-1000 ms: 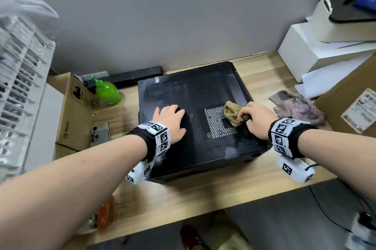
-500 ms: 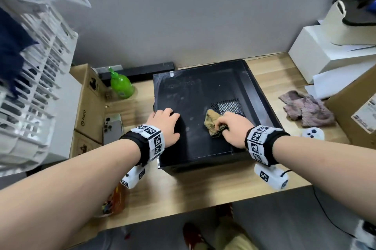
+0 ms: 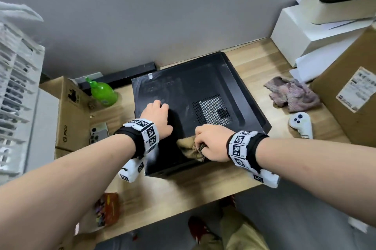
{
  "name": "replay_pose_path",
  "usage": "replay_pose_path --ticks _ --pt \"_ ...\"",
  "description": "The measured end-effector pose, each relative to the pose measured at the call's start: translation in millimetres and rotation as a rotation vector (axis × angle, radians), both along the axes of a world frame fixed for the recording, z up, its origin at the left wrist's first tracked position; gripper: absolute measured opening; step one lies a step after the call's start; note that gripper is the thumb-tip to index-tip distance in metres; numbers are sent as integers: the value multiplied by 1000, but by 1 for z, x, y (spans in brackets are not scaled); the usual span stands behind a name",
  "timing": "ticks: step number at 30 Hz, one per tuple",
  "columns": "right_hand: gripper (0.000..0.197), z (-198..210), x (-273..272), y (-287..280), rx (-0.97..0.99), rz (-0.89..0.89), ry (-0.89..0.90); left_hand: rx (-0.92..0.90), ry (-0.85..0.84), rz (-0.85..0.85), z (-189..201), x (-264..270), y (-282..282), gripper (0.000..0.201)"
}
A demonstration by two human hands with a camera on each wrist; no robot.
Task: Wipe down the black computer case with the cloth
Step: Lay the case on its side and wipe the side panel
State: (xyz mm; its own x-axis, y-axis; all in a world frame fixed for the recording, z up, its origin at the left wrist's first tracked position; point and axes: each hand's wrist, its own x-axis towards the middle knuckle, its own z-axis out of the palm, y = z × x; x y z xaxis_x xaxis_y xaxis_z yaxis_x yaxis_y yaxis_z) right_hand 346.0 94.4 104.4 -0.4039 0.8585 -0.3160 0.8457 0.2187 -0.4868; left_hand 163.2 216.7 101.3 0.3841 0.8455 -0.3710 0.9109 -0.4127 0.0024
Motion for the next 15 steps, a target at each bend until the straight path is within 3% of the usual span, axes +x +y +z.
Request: replay_pose_path --ticks 7,15 --pt "15 14 131 -2 -35 -131 -144 25 -2 30 -2 25 16 55" --pt "18 6 116 67 30 -120 -146 44 31 198 0 -5 39 69"
